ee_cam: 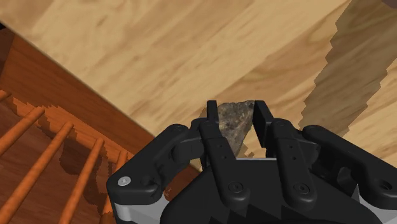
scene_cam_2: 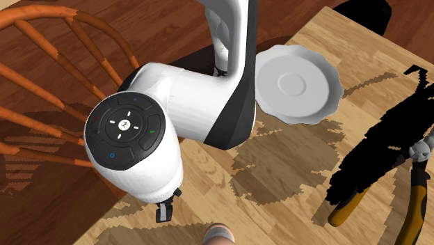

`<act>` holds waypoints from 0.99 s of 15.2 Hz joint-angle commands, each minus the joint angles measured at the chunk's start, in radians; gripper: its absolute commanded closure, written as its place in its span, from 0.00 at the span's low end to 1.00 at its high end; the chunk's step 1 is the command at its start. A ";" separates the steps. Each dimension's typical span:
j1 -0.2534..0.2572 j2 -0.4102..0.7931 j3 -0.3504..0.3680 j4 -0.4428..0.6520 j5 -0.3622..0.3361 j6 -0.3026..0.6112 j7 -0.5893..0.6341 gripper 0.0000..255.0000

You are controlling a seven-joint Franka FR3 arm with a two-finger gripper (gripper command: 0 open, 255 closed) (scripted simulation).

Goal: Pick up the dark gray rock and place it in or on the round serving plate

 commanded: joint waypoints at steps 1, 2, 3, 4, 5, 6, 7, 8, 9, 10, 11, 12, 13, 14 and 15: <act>-0.001 0.002 -0.001 -0.004 0.000 -0.004 0.000 1.00; 0.000 0.009 0.000 -0.001 -0.006 -0.003 0.004 1.00; 0.000 0.006 0.000 0.010 -0.003 -0.016 0.001 1.00; -0.001 0.003 0.000 0.021 0.000 -0.029 -0.001 1.00; -0.001 0.001 -0.001 0.033 0.002 -0.042 -0.003 1.00; -0.001 0.000 -0.001 0.045 0.004 -0.055 -0.005 1.00; -0.001 -0.002 -0.001 0.057 0.006 -0.068 -0.007 1.00; -0.001 -0.003 -0.001 0.070 0.007 -0.082 -0.009 1.00; -0.001 -0.004 -0.001 0.083 0.008 -0.095 -0.011 1.00; -0.001 -0.004 -0.001 0.096 0.009 -0.108 -0.012 1.00; -0.001 -0.004 -0.001 0.109 0.010 -0.121 -0.013 1.00; -0.001 -0.004 -0.001 0.123 0.010 -0.135 -0.014 1.00; -0.001 -0.004 -0.001 0.136 0.010 -0.148 -0.015 1.00; -0.001 -0.003 0.000 0.151 0.010 -0.162 -0.015 1.00; 0.000 -0.002 0.000 0.165 0.009 -0.176 -0.016 1.00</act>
